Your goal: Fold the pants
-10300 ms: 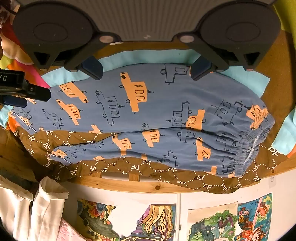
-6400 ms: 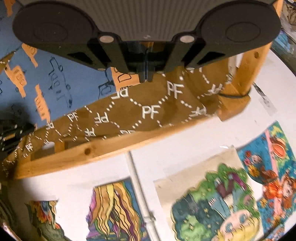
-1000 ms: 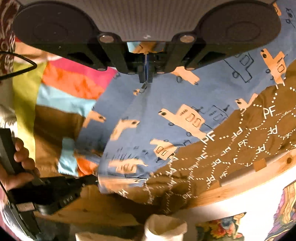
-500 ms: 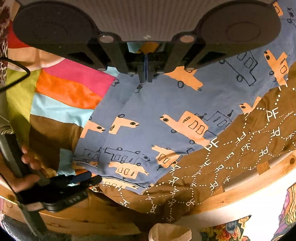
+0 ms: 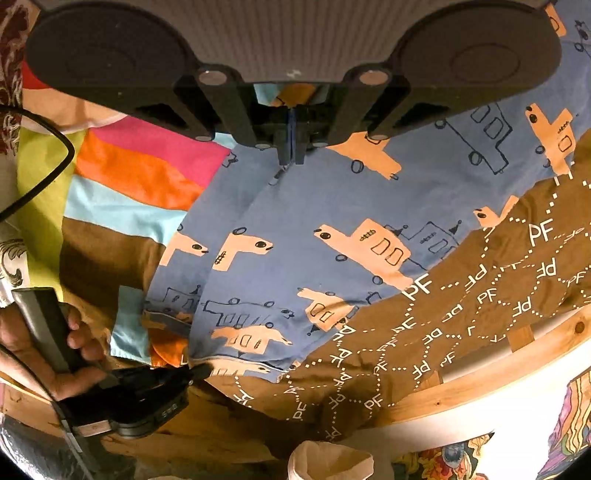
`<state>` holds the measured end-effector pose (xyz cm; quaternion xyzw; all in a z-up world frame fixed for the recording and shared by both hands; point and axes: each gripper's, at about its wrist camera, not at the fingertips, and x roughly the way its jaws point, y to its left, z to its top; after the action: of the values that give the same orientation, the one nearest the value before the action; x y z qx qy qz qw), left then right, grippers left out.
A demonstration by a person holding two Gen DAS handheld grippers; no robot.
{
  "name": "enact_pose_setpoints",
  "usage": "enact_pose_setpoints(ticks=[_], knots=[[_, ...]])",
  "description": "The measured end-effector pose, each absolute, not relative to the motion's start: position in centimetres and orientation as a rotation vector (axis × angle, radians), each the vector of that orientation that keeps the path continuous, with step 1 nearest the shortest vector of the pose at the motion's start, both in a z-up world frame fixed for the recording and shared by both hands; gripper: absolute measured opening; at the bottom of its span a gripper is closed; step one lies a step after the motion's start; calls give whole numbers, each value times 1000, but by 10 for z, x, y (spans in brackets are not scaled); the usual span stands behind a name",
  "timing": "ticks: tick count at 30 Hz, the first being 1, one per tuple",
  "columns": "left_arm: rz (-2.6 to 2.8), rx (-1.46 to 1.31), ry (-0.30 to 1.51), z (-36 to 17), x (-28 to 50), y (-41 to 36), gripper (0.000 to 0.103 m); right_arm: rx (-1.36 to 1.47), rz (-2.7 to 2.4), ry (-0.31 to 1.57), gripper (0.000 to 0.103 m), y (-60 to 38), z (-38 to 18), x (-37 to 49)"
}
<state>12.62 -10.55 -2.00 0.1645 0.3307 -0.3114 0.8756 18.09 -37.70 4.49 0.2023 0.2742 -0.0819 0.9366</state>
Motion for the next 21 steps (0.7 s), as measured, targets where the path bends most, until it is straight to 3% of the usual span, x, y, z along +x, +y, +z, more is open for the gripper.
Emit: enact_pose_setpoints(ticks=[8, 15, 20, 21], knots=[[-696, 395, 688, -4, 117, -90, 0, 439, -159, 560, 5, -380, 67, 133], [-715, 445, 729, -18, 119, -93, 0, 418, -194, 659, 5, -385, 32, 117], [-731, 349, 780, -12, 122, -78, 6, 312, -200, 620, 19, -372, 21, 109], [-731, 326, 788, -10, 121, -72, 7, 273, -207, 603, 28, -368, 23, 106]])
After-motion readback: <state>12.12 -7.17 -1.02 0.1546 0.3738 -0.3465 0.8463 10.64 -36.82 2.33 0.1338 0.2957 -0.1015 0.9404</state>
